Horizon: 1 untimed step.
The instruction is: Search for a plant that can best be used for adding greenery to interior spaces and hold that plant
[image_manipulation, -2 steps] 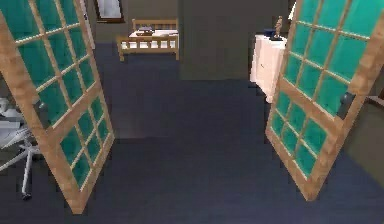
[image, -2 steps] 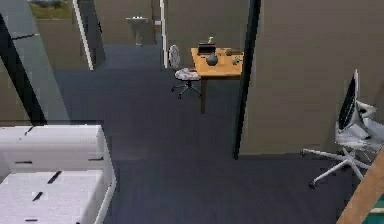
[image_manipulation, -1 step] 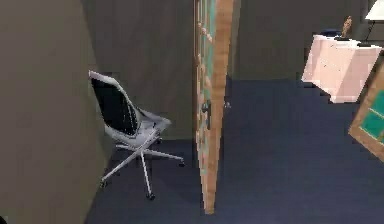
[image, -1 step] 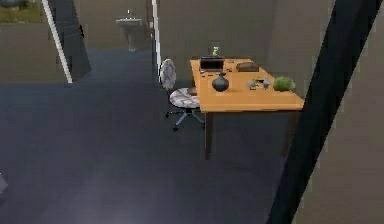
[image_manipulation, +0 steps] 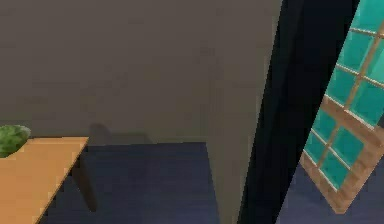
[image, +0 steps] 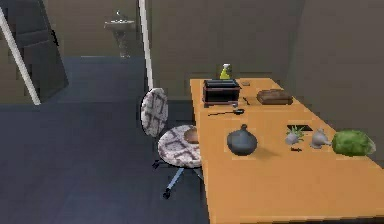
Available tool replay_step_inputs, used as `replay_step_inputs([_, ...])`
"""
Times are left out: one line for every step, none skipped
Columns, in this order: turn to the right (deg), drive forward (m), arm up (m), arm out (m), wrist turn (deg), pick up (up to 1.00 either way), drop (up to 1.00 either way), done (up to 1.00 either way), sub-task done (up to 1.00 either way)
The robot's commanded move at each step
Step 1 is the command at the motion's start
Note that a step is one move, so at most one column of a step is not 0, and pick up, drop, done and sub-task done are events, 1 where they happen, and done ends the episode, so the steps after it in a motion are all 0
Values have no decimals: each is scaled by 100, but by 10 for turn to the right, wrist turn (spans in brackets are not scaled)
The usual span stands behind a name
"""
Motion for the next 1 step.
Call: replay_step_inputs([-150, 0, 0, 0, 0, 0, 0, 0, 0])
